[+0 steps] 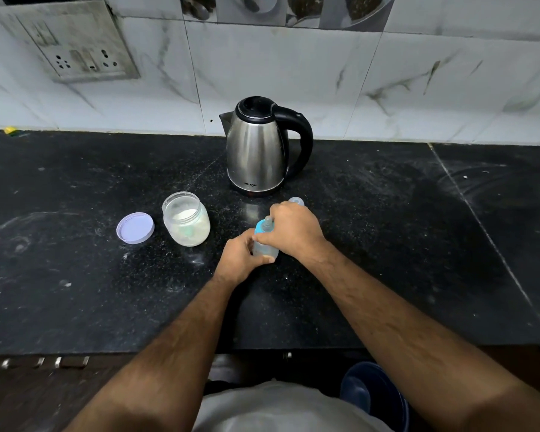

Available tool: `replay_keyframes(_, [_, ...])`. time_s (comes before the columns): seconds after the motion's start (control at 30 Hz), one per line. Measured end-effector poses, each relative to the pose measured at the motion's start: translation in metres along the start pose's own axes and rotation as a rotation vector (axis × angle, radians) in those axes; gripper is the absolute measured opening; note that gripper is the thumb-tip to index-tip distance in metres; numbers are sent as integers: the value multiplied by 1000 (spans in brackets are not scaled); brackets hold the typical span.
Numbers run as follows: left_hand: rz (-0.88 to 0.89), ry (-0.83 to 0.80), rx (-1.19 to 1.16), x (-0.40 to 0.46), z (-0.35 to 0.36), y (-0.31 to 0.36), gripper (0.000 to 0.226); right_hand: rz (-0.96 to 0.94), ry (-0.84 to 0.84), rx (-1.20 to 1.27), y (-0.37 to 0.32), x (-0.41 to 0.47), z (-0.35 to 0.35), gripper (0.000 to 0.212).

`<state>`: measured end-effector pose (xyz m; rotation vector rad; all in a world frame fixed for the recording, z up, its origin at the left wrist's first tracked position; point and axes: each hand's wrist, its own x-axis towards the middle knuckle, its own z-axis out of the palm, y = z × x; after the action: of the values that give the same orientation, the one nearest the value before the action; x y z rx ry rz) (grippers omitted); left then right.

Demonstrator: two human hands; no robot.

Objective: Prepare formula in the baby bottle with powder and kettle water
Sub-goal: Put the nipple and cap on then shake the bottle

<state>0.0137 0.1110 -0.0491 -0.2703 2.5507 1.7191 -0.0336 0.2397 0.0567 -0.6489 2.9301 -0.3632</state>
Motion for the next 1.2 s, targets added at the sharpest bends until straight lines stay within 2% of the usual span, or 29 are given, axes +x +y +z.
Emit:
replay_keyframes(0.13, [-17, 17, 32, 1, 1, 0, 49, 83, 23, -109, -5, -2, 0, 63])
replay_keyframes(0.27, [-15, 20, 57, 1, 1, 1, 56, 78, 3, -137, -1, 2, -8, 78])
replay_keyframes(0.33, [-1, 19, 34, 1, 2, 0, 59, -10, -56, -25, 5, 9, -13, 69])
replay_keyframes(0.4, [8, 19, 12, 2, 2, -2, 58, -132, -192, 61, 10, 13, -19, 57])
replay_keyframes(0.47, [5, 12, 6, 2, 2, -3, 57, -178, -267, 110, 12, 12, -21, 46])
replay_keyframes(0.53, [3, 8, 6, 3, 2, -3, 54, -167, -210, 109, 11, 9, -18, 39])
replay_keyframes(0.67, [8, 12, 15, 2, 1, -3, 52, -42, -66, -30, 4, 6, -9, 47])
replay_keyframes(0.77, [8, 11, 17, 2, 1, -2, 57, 38, -48, -126, -3, 2, -6, 60])
replay_keyframes(0.87, [5, 24, 31, 2, 1, -2, 56, 15, -75, -114, -1, 6, -17, 69])
replay_keyframes(1.03, [21, 11, 3, 3, 1, -3, 61, -193, -319, 67, 13, 21, -27, 62])
replay_keyframes(1.17, [20, 4, 6, 3, 2, -3, 59, -210, -214, 98, 18, 20, -11, 37])
replay_keyframes(1.2, [19, 5, 5, 3, 1, -4, 58, -175, -174, 92, 17, 17, -9, 37])
